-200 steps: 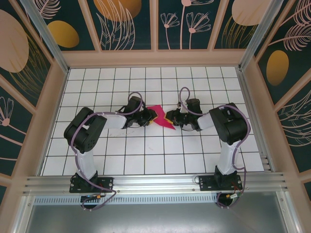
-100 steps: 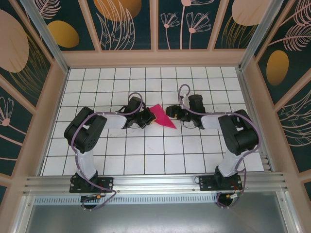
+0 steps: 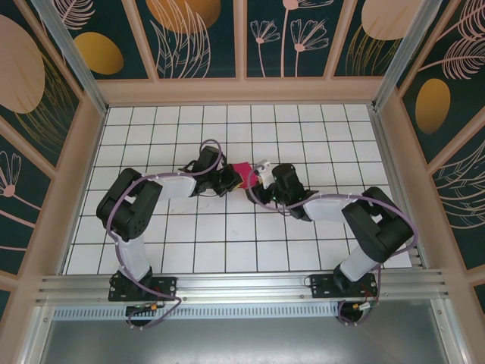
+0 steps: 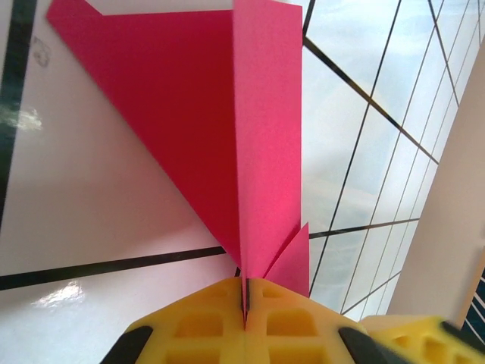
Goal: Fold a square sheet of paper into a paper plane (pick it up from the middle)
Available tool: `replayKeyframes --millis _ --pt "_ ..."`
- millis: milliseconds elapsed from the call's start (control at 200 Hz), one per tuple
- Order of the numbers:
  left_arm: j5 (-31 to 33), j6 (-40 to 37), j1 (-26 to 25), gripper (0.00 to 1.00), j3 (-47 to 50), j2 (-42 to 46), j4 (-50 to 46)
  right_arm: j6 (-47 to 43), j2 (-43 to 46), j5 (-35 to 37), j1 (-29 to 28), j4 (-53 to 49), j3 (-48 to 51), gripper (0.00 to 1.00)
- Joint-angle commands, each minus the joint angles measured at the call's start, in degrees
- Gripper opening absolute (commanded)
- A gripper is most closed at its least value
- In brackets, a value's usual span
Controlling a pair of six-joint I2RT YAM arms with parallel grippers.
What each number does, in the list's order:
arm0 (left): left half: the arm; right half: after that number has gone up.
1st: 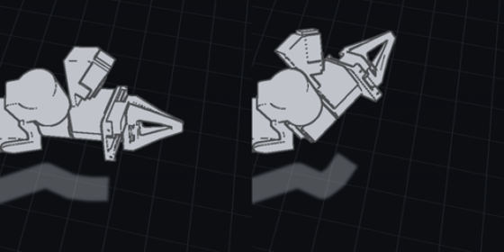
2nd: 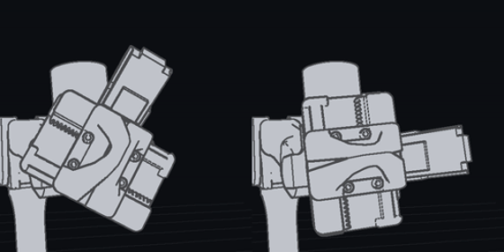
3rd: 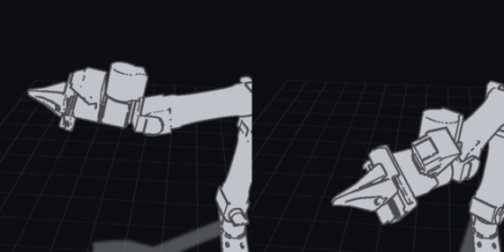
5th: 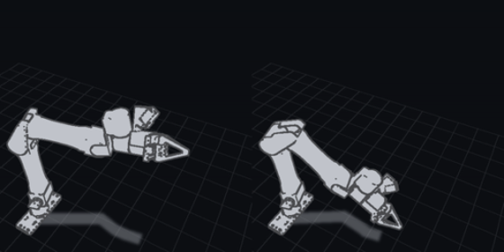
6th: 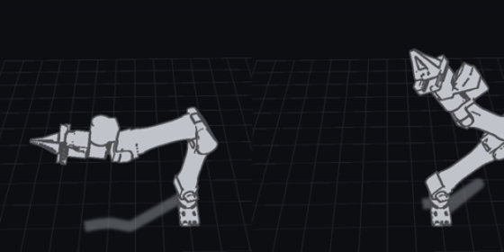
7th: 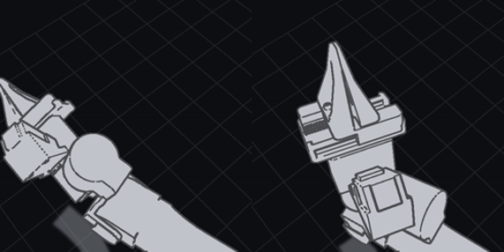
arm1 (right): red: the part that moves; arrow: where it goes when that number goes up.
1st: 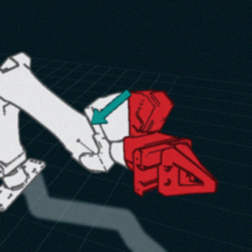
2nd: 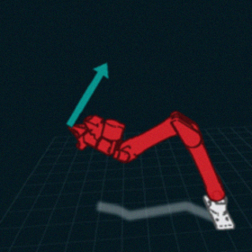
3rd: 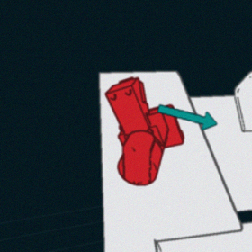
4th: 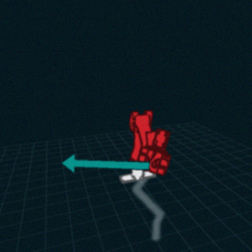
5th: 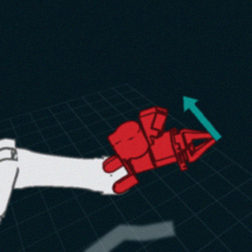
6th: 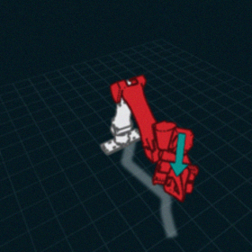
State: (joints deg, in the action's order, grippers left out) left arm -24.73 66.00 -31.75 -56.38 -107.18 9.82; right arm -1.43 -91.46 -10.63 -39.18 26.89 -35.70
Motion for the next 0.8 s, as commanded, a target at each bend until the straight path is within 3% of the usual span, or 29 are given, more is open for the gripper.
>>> replayKeyframes --millis 0,430,691,791 --pt "-1.28 -1.56 0.59 0.00 -1.13 1.73 -1.99 -10.58 -1.04 5.33 -2.91 5.03 1.19 0.50" --pt "-1.80 -2.30 0.73 0.00 -1.72 2.23 -4.09 -22.61 -8.92 15.76 -5.90 15.42 2.02 0.46" --pt "-1.81 -2.41 0.91 0.00 -1.73 2.84 -4.88 -26.69 -11.71 17.19 -6.26 19.56 2.57 0.44" --pt "-1.81 -2.50 1.01 0.00 -1.72 3.03 -5.08 -27.55 -12.07 17.66 -6.35 20.63 2.57 0.39"
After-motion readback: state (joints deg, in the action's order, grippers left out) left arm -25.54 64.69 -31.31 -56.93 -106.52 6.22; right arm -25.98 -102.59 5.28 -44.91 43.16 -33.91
